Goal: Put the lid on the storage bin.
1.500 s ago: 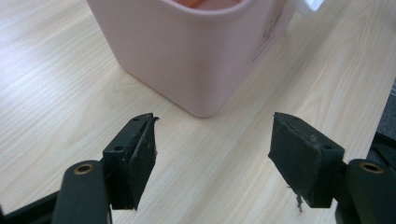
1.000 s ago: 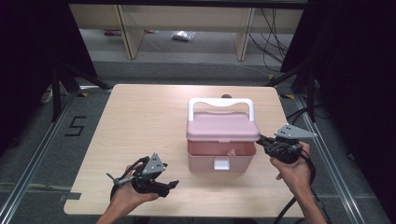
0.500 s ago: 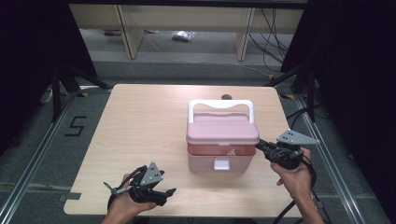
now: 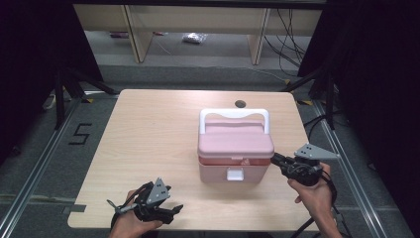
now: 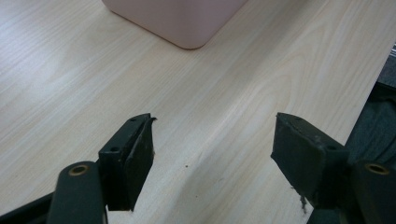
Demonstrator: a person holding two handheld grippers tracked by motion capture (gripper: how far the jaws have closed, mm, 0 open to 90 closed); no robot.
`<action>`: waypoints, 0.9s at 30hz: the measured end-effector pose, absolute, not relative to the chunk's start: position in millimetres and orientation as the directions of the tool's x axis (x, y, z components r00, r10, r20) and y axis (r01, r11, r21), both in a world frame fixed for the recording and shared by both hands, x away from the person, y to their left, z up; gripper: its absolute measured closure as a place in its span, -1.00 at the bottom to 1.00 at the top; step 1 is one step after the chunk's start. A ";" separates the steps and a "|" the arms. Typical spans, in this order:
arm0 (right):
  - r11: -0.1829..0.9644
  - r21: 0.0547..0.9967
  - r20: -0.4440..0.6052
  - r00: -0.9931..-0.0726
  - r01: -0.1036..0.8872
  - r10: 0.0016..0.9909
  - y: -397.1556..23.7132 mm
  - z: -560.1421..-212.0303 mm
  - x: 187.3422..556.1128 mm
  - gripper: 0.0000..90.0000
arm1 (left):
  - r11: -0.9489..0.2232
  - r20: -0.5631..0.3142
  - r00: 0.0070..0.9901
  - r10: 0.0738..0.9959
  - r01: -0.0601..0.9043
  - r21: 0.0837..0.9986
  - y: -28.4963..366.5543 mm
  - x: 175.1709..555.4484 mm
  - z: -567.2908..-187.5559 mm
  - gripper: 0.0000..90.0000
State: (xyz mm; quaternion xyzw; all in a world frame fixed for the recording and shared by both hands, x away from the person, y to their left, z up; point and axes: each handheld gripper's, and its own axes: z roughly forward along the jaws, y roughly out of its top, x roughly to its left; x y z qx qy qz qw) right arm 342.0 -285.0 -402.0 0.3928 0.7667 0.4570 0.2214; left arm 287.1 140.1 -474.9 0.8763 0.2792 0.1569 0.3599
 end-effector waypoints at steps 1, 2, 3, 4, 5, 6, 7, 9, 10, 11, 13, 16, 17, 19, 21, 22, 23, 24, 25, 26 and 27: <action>0.271 0.874 0.025 -0.594 0.404 0.804 -284.7 -402.3 341.5 0.84 | -0.584 0.070 0.797 0.600 0.376 0.719 140.1 286.5 -476.0 -0.36; 0.247 0.865 0.066 -0.589 0.436 0.806 -282.9 -402.9 339.4 0.83 | -0.583 0.070 0.795 0.603 0.380 0.718 140.1 285.9 -477.0 -0.36; 0.260 0.868 0.048 -0.594 0.423 0.803 -284.5 -403.2 340.1 0.82 | -0.591 0.073 0.798 0.598 0.377 0.713 140.7 285.6 -477.4 -0.36; 0.262 0.871 0.043 -0.595 0.416 0.802 -285.0 -403.6 339.9 0.82 | -0.589 0.069 0.796 0.601 0.383 0.712 141.0 284.6 -477.7 -0.36; 0.247 0.867 0.064 -0.587 0.434 0.807 -283.9 -403.6 338.0 0.82 | -0.589 0.070 0.797 0.600 0.380 0.714 141.5 284.7 -478.1 -0.36; 0.276 0.868 0.028 -0.595 0.414 0.803 -286.2 -403.4 338.6 0.82 | -0.588 0.071 0.796 0.601 0.380 0.714 142.0 284.5 -478.2 -0.36; 0.260 0.868 0.048 -0.592 0.423 0.804 -284.8 -404.5 337.7 0.81 | -0.593 0.076 0.796 0.600 0.379 0.710 142.9 284.5 -477.9 -0.36; 0.263 0.861 0.056 -0.594 0.436 0.803 -284.4 -406.5 336.8 0.78 | -0.578 0.069 0.788 0.612 0.386 0.719 142.9 283.4 -478.2 -0.36; 0.272 0.860 0.042 -0.590 0.433 0.806 -285.0 -407.3 336.6 0.77 | -0.578 0.070 0.786 0.614 0.387 0.718 143.3 283.1 -478.0 -0.36; 0.277 0.855 0.040 -0.588 0.439 0.808 -285.5 -407.6 336.2 0.77 | -0.582 0.067 0.789 0.610 0.389 0.714 143.9 282.9 -477.9 -0.36; 0.243 0.856 0.079 -0.580 0.457 0.811 -283.4 -410.5 334.8 0.73 | -0.579 0.070 0.785 0.616 0.390 0.716 144.7 283.2 -478.9 -0.36; 0.278 0.848 0.044 -0.583 0.451 0.811 -286.1 -410.7 333.5 0.60 | -0.581 0.073 0.786 0.613 0.387 0.716 145.4 282.6 -478.5 -0.36; 0.270 0.843 0.056 -0.576 0.464 0.815 -285.6 -412.0 332.5 0.55 | -0.578 0.072 0.784 0.616 0.388 0.717 145.5 282.3 -478.4 -0.36; 0.272 0.839 0.057 -0.573 0.471 0.817 -287.0 -414.5 332.4 0.47 | -0.574 0.069 0.785 0.616 0.387 0.722 145.6 281.7 -478.1 -0.36; 0.273 0.837 0.055 -0.571 0.473 0.819 -288.3 -417.6 332.6 0.35 | -0.572 0.064 0.785 0.616 0.389 0.722 146.3 281.2 -477.9 -0.36; 0.246 0.833 0.085 -0.555 0.496 0.828 -287.0 -419.1 331.5 0.30 | -0.573 0.066 0.783 0.618 0.391 0.720 146.7 281.3 -477.9 -0.36; 0.236 0.822 0.107 -0.547 0.518 0.830 -287.2 -419.8 330.4 0.28 | -0.575 0.069 0.782 0.620 0.393 0.718 147.0 281.4 -478.1 -0.36; 0.261 0.827 0.073 -0.556 0.498 0.828 -289.8 -420.7 331.5 0.25 | -0.574 0.067 0.781 0.621 0.395 0.717 147.0 281.4 -478.4 -0.36; 0.237 0.820 0.107 -0.545 0.522 0.831 -288.9 -421.6 329.7 0.23 | -0.578 0.066 0.784 0.617 0.394 0.715 147.2 281.5 -478.5 -0.36; 0.245 0.827 0.095 -0.555 0.507 0.826 -290.4 -422.8 330.8 0.20 | -0.585 0.074 0.784 0.616 0.392 0.710 147.6 281.9 -478.5 -0.36; 0.235 0.825 0.102 -0.545 0.513 0.832 -289.9 -423.1 329.4 0.17 | -0.585 0.074 0.785 0.615 0.391 0.711 147.5 281.8 -478.5 -0.36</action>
